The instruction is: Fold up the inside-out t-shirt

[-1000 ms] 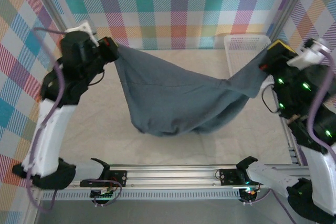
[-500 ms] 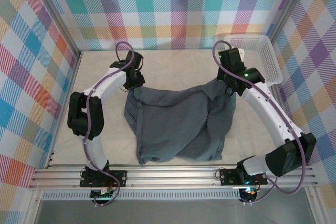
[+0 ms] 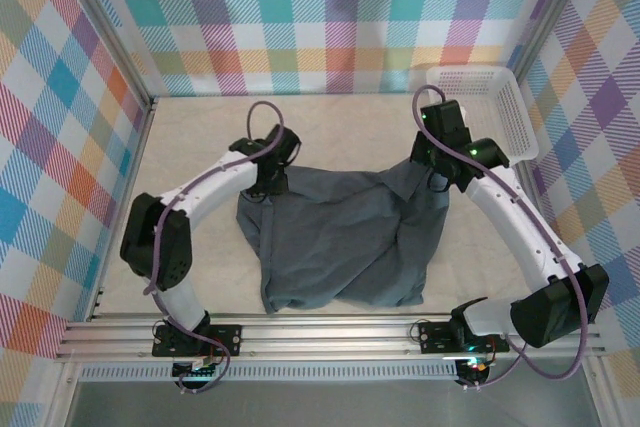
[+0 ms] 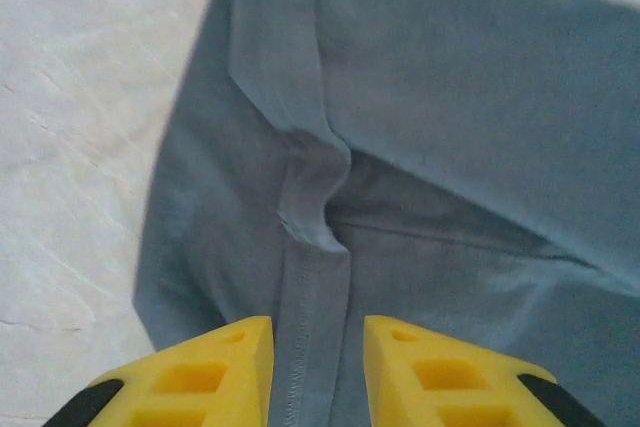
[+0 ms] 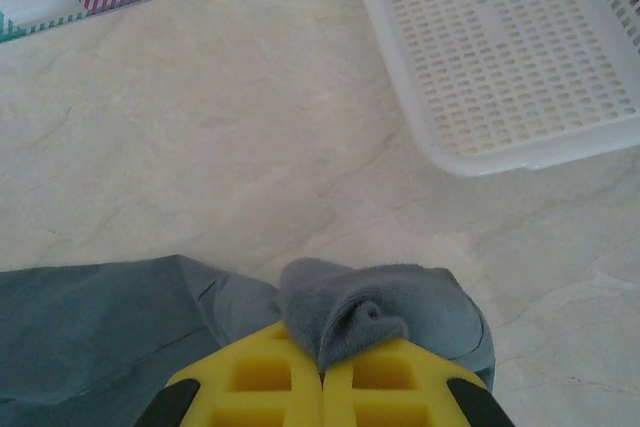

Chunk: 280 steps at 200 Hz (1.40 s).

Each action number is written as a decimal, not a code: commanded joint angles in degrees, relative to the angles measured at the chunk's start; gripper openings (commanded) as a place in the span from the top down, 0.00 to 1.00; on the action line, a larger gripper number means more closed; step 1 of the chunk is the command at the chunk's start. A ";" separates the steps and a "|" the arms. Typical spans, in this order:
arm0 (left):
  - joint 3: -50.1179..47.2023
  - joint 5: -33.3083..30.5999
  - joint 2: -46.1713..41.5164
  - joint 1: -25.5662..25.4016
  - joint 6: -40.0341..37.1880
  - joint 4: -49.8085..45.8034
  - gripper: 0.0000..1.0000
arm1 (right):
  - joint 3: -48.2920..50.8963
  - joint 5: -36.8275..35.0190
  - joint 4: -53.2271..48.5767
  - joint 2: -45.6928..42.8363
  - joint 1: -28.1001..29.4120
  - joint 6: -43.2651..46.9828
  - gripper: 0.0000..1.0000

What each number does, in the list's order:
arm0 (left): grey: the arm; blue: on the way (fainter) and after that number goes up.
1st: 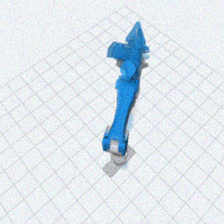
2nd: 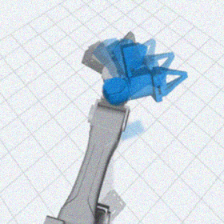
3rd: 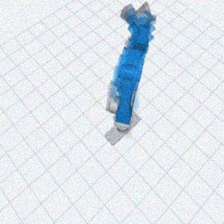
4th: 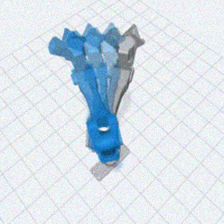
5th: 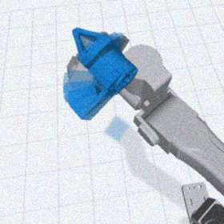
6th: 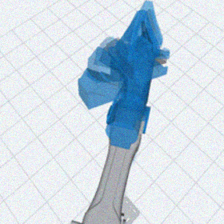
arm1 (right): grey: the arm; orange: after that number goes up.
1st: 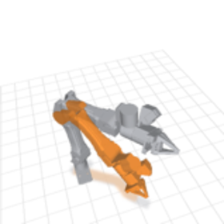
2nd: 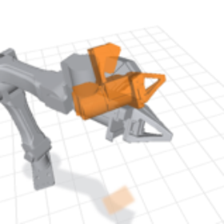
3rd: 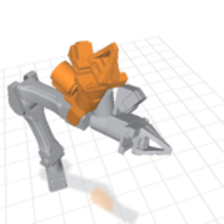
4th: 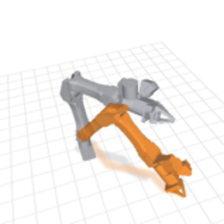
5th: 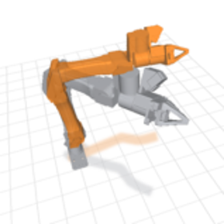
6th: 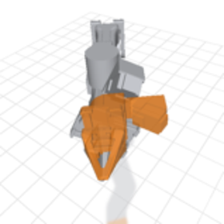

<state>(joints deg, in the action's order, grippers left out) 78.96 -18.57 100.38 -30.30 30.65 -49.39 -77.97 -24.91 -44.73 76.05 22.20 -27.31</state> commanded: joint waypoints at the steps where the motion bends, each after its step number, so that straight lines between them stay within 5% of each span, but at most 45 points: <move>1: -2.08 -4.61 4.39 0.77 3.12 0.64 0.69 | 0.02 1.10 -0.26 -1.39 -0.05 -1.45 1.00; 137: -3.11 -2.26 12.34 1.87 0.11 9.56 0.59 | 0.46 3.45 -0.17 -1.73 -0.05 -1.17 1.00; 245: -6.02 -3.04 8.31 4.55 -0.49 8.88 1.00 | -0.55 4.34 -0.83 -1.43 0.04 -1.87 1.00; 280: 0.39 2.09 0.55 6.93 -1.66 4.34 1.00 | -7.16 4.87 -1.82 -2.04 0.04 -2.10 1.00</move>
<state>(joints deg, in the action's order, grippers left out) 73.52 -19.88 109.40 -25.82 30.22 -40.77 -78.24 -20.84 -45.74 74.35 22.20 -28.40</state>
